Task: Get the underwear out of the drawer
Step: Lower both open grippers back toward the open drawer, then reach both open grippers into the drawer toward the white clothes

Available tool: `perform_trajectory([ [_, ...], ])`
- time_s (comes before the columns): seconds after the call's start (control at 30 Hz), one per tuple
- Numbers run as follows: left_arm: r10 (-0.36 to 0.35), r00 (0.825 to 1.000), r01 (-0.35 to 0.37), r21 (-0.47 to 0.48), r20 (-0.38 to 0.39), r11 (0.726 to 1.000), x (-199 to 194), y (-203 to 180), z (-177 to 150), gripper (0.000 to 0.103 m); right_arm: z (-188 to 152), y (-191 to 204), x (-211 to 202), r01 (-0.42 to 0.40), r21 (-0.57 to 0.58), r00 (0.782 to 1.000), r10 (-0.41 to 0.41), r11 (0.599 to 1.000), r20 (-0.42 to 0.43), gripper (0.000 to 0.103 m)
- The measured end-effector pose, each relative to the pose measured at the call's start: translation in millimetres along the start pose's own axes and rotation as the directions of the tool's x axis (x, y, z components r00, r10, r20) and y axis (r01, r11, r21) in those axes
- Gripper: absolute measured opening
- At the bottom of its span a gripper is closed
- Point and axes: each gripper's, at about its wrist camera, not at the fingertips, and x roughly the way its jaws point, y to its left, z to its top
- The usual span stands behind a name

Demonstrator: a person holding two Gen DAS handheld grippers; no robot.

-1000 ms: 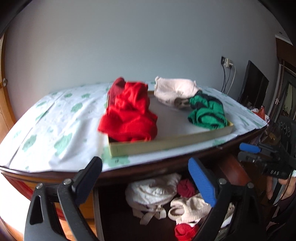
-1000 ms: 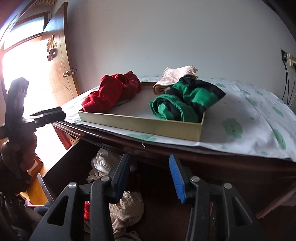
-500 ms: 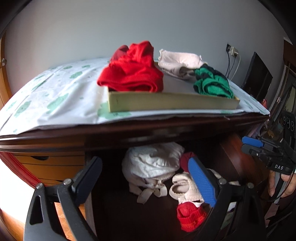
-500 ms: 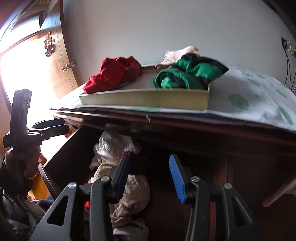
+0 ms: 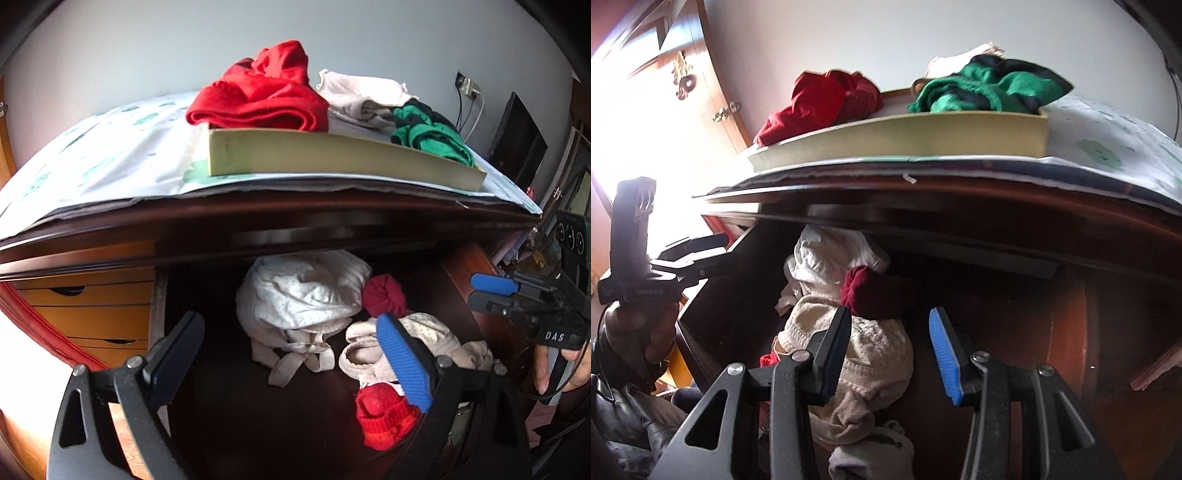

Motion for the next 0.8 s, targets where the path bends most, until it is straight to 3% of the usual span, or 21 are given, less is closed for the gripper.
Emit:
perform_trajectory([
  [0.37,-0.011,1.000,0.010,-0.018,-0.019,1.000,2.7,4.2,-2.2,0.096,12.6,20.4,16.9,-0.021,-0.076,0.998,0.016,0.997,-0.061,0.047],
  [0.8,-0.019,1.000,0.018,-0.022,-0.022,1.000,1.5,4.7,-1.5,0.096,8.5,9.0,9.7,-0.028,-0.049,0.994,0.022,0.998,-0.110,0.047],
])
